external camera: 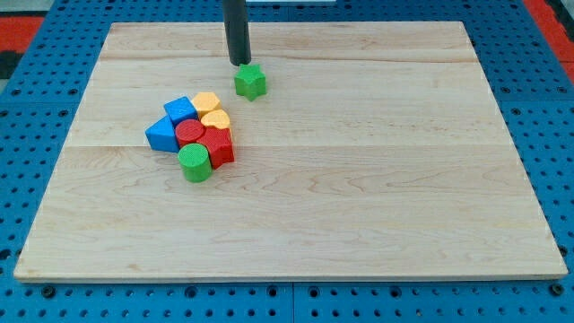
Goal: Push the green star to the center of the board
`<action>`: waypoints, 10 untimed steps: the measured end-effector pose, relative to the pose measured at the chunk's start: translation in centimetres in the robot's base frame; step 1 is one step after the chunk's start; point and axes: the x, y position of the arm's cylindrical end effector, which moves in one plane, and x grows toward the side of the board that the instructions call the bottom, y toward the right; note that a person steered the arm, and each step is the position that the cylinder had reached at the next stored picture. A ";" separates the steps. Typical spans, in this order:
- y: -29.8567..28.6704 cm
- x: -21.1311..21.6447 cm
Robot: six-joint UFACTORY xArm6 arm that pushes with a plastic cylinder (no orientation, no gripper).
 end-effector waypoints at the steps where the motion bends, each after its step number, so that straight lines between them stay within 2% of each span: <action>1: -0.4 1.8; 6: 6.3 10.1; 8: 7.8 10.9; 9: 7.7 8.8; 10: 6.0 9.0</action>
